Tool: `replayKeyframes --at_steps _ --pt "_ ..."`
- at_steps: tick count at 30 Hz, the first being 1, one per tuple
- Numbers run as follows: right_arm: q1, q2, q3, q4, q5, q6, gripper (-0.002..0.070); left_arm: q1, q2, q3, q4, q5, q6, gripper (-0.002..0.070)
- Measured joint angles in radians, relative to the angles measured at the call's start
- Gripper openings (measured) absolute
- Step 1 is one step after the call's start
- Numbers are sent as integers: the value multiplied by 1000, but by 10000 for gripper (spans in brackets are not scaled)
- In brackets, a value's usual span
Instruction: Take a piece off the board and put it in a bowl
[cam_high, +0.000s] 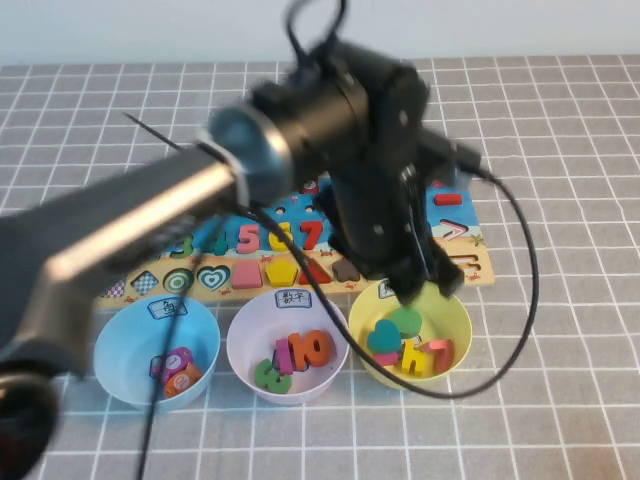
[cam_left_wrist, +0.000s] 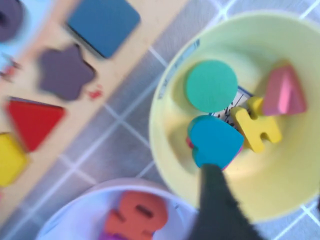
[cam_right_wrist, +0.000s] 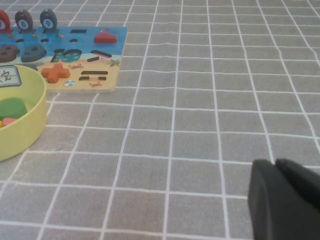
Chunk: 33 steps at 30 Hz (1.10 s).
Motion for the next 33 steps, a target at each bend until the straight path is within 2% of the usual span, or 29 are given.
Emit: replayKeyframes --at_steps 2,4,6,8,14,20,25,33 --pt "0 0 0 0 0 0 -17 11 -56 11 11 0 10 260" --pt "0 0 0 0 0 0 -17 34 -124 57 13 -13 22 126" --pt "0 0 0 0 0 0 -17 62 -194 125 24 -45 40 58" --pt "0 0 0 0 0 0 -17 90 -258 207 24 -90 47 25" --pt "0 0 0 0 0 0 -17 144 -489 474 53 -228 50 2" --pt "0 0 0 0 0 0 -17 148 -759 735 113 -410 45 0" --pt "0 -1 0 0 0 0 -17 149 -979 954 117 -593 -28 0" --pt "0 -1 0 0 0 0 -17 149 -1178 1125 185 -622 -47 -1"
